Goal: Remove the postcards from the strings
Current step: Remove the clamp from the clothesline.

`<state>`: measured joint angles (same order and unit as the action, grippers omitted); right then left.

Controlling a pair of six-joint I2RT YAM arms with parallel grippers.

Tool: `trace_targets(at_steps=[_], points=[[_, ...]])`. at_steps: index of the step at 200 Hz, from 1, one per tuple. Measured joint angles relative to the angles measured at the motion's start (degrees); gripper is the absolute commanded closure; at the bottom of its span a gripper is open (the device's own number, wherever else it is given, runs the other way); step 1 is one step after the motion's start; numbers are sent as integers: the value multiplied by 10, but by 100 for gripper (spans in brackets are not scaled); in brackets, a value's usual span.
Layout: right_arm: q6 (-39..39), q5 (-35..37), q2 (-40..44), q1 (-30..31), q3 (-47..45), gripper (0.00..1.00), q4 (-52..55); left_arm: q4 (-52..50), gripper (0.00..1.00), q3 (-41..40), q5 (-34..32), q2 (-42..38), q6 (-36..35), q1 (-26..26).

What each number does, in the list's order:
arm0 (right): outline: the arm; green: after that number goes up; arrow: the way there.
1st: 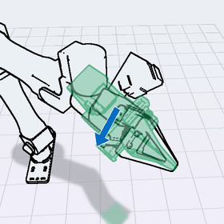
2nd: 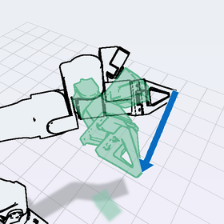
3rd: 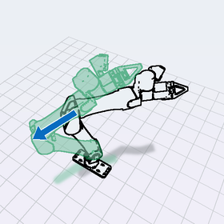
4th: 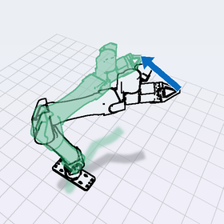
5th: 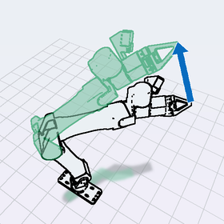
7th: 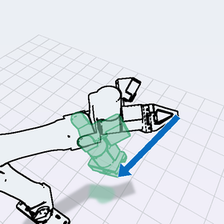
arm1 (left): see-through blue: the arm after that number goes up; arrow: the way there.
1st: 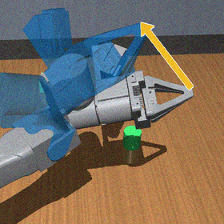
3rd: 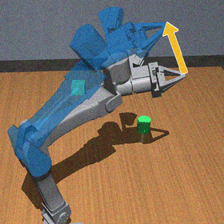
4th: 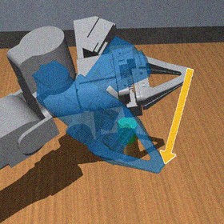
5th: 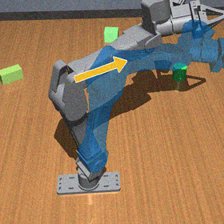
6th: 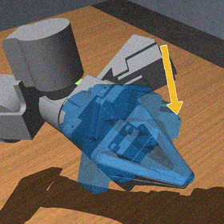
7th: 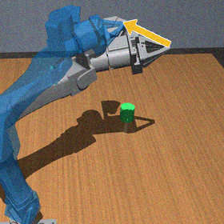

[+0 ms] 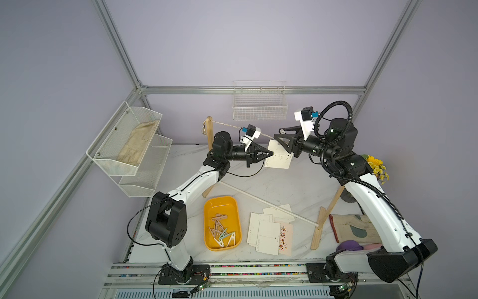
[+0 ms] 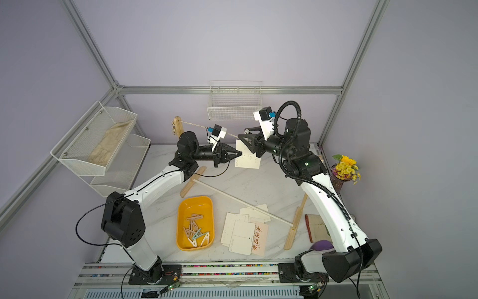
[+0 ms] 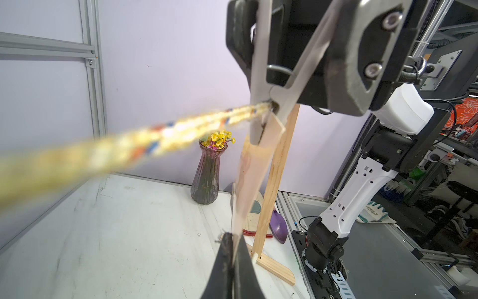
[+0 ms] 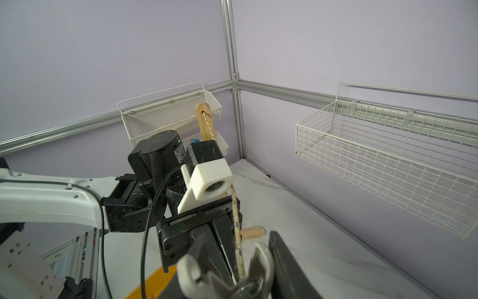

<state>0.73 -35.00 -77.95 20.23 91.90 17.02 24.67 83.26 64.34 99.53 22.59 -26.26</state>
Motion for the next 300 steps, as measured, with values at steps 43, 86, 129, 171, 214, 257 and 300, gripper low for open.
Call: trace_targets(at_steps=[43, 86, 129, 171, 214, 257, 300], points=[[-5, 0, 0, -2, 0, 71, -13, 1, 100, 7, 1, 0, 9, 0], [-8, 0, -1, -2, 0, 75, -23, 2, 100, 8, 1, 0, 10, 0], [-5, 3, -14, -2, 9, 78, -40, 2, 100, 8, 1, 0, 19, 0], [5, 30, -26, -2, 12, 78, -64, 1, 100, 8, 0, 0, 24, 0], [7, 73, -26, -2, 12, 77, -103, -1, 100, -33, -9, -21, 23, 0], [19, 102, -15, -2, 12, 77, -134, -8, 100, -111, -22, -66, 17, 0], [30, 116, 11, -3, 14, 77, -161, -43, 100, -154, -38, -120, -8, 0]])
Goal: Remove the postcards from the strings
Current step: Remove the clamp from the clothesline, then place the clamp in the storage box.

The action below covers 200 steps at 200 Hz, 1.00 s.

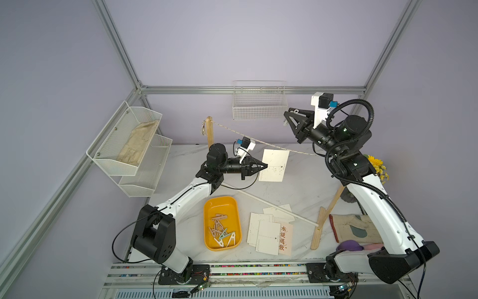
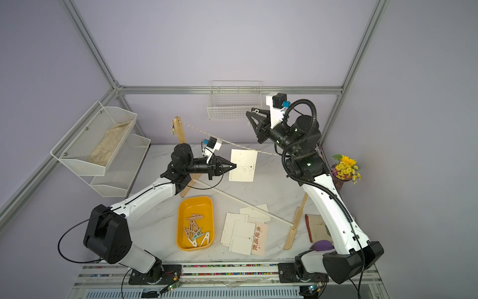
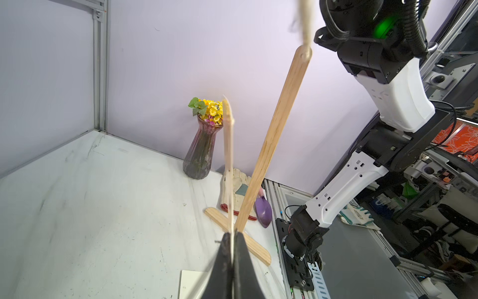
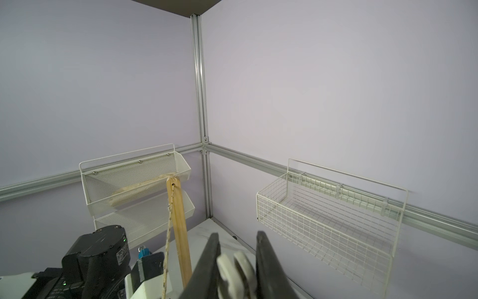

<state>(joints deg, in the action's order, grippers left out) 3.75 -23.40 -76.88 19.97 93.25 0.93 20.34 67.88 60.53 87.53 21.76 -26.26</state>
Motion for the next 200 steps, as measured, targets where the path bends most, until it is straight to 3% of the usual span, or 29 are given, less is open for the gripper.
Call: trace_targets(at_steps=[77, 102, 138, 167, 200], points=[[22, 4, 40, 0, 1, 75, -16, -89, 100, -38, -78, -183, -96, 0], [57, -37, 66, 0, -1, 73, -18, -128, 100, -80, -204, -296, -151, 0], [120, -125, 99, 21, -84, 73, -58, -125, 100, -161, -483, -513, -226, -1], [101, -136, 86, 134, -185, 72, -43, -94, 100, -191, -663, -613, -280, -1], [82, -100, 17, 265, -314, 72, -45, -99, 100, -218, -754, -624, -319, -1]])
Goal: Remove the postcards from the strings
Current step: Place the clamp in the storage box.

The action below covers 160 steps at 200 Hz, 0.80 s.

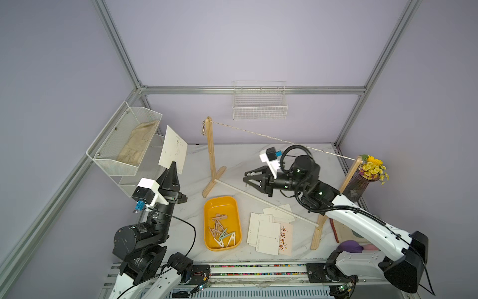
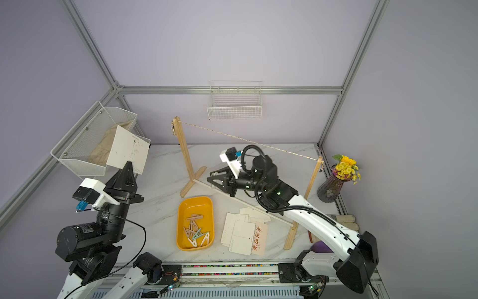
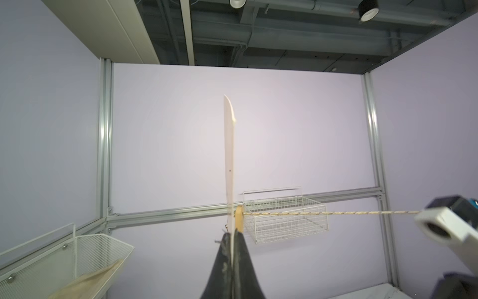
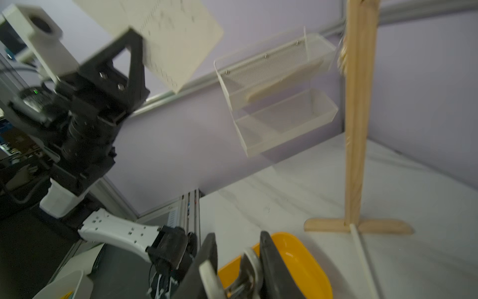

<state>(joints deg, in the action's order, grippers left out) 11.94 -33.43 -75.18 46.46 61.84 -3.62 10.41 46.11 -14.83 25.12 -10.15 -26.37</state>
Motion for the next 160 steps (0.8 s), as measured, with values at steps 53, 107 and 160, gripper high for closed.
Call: trace_targets(at_steps=[53, 107, 160], points=[[30, 64, -184, 101, -103, 64, -112, -26, 100, -7, -30, 21, -17, 0], [39, 130, -221, 111, -109, 30, -165, -31, 100, -7, -28, 27, -17, 0], [7, 201, -26, 81, -138, 23, -142, -59, 100, -6, 22, 40, -15, 0]])
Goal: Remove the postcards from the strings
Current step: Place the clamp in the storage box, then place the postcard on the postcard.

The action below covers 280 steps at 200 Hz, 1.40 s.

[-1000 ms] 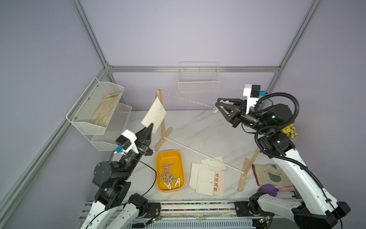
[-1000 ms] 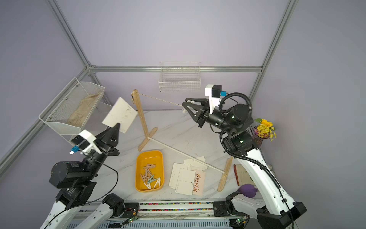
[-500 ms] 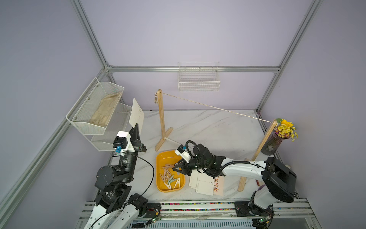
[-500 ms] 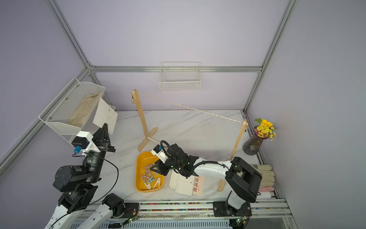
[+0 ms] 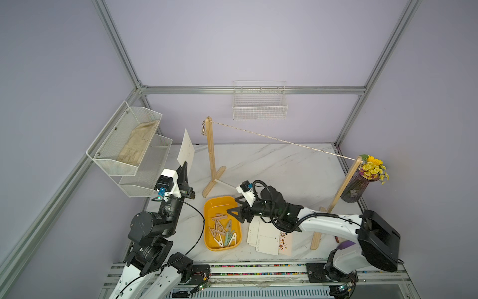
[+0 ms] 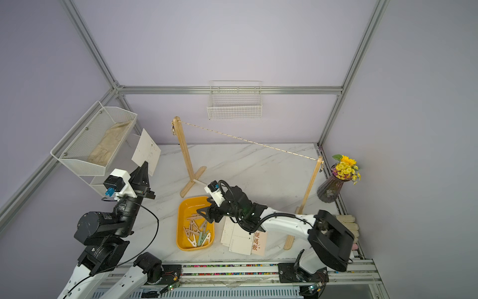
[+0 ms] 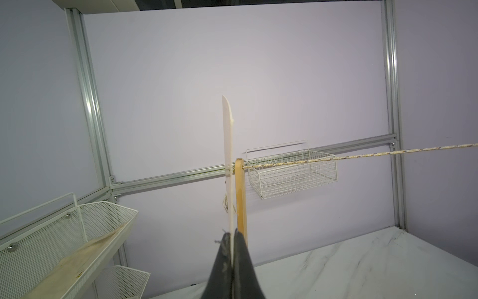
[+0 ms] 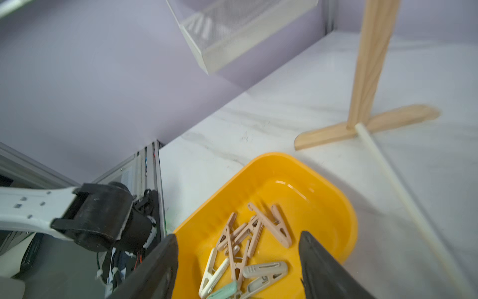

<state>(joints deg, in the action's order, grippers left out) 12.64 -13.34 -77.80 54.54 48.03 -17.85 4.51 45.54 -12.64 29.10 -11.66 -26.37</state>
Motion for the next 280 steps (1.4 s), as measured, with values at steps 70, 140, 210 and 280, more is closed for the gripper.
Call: trace_targets(at_steps=[70, 140, 210, 280], points=[[-47, 138, 354, -4, -40, 23, 48, -47, 100, 28, 163, 80, 71, 0], [-44, 193, 438, -4, -82, 22, 88, -87, 100, 25, 368, 230, 360, -90], [-50, 227, 521, -4, -125, 20, 85, -251, 100, 30, 476, 414, 469, -141], [-39, 239, 489, -4, -143, 20, 87, -250, 100, 30, 492, 507, 511, -176]])
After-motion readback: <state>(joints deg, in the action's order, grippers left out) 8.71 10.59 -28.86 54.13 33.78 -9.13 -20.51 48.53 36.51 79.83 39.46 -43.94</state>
